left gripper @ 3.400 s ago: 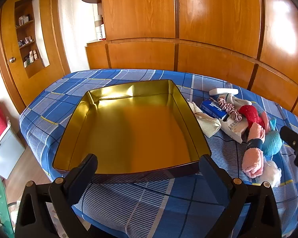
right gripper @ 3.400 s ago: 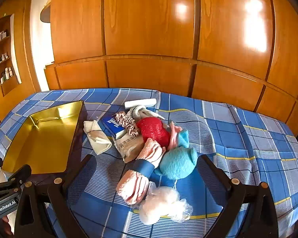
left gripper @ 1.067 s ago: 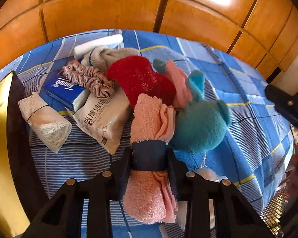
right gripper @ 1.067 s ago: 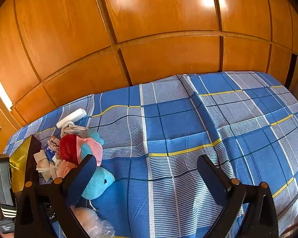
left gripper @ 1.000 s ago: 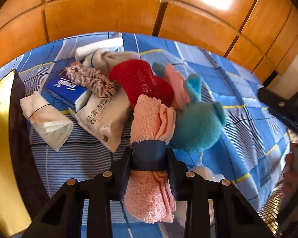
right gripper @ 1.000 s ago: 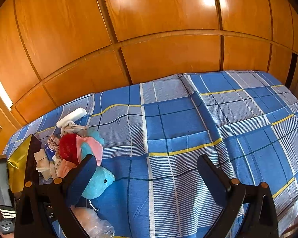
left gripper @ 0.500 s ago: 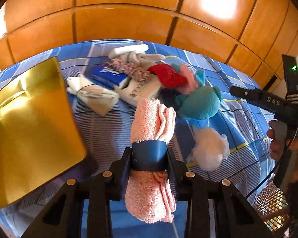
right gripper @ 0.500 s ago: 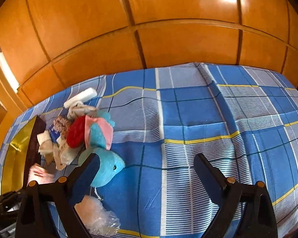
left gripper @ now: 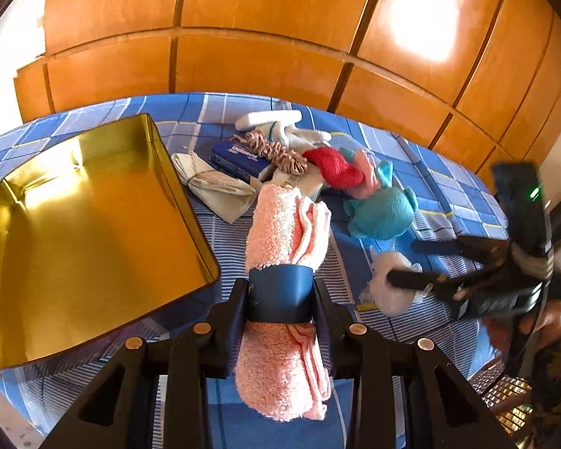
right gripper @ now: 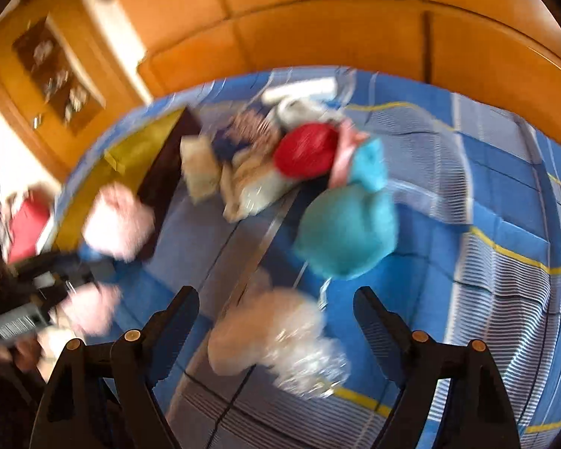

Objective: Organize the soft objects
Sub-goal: 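Carry the towel roll over the gold tray with left while right grasps the clear plastic bag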

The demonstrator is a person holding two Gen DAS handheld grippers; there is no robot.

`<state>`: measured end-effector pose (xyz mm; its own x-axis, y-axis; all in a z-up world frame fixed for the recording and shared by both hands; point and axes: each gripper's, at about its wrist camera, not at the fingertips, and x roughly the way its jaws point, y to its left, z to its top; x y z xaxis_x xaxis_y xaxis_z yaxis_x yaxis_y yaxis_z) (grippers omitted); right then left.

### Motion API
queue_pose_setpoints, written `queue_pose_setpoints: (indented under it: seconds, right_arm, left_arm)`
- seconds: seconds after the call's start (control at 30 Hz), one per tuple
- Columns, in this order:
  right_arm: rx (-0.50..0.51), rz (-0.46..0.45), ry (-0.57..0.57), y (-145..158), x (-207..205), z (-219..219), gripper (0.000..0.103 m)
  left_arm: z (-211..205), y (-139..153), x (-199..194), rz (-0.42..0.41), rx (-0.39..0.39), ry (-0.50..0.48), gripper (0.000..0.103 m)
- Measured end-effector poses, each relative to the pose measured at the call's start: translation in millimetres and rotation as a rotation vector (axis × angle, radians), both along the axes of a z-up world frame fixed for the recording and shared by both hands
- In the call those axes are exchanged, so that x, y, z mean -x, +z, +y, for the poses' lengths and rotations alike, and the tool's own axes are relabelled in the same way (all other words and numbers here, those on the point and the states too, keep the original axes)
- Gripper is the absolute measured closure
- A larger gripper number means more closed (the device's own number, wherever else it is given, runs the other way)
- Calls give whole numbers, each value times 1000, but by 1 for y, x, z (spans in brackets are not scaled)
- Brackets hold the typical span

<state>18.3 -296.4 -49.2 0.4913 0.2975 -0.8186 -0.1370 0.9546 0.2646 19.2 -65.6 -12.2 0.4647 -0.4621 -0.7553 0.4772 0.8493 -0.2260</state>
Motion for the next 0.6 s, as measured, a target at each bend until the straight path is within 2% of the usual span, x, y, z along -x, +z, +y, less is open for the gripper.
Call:
queue_pose_setpoints:
  seconds: [0.1, 0.13, 0.17, 0.23, 0.43, 0.6]
  right_arm:
    - [74, 47, 29, -13, 0, 14, 18]
    - [99, 58, 37, -17, 0, 18, 33]
    - [114, 66, 49, -20, 1, 20, 39]
    - [147, 60, 64, -21, 3, 26, 43]
    - [191, 31, 84, -22, 8, 40, 47]
    - [154, 11, 137, -18, 3, 42, 48]
  left_arm:
    - [8, 5, 0, -6, 15, 20, 69]
    - [12, 6, -1, -6, 19, 30, 69]
    - [15, 7, -2, -6, 22, 39, 69]
    - [23, 7, -4, -3, 30, 60, 69]
    - [47, 9, -13, 18, 56, 130, 69]
    - [81, 12, -42, 59, 101, 255, 69]
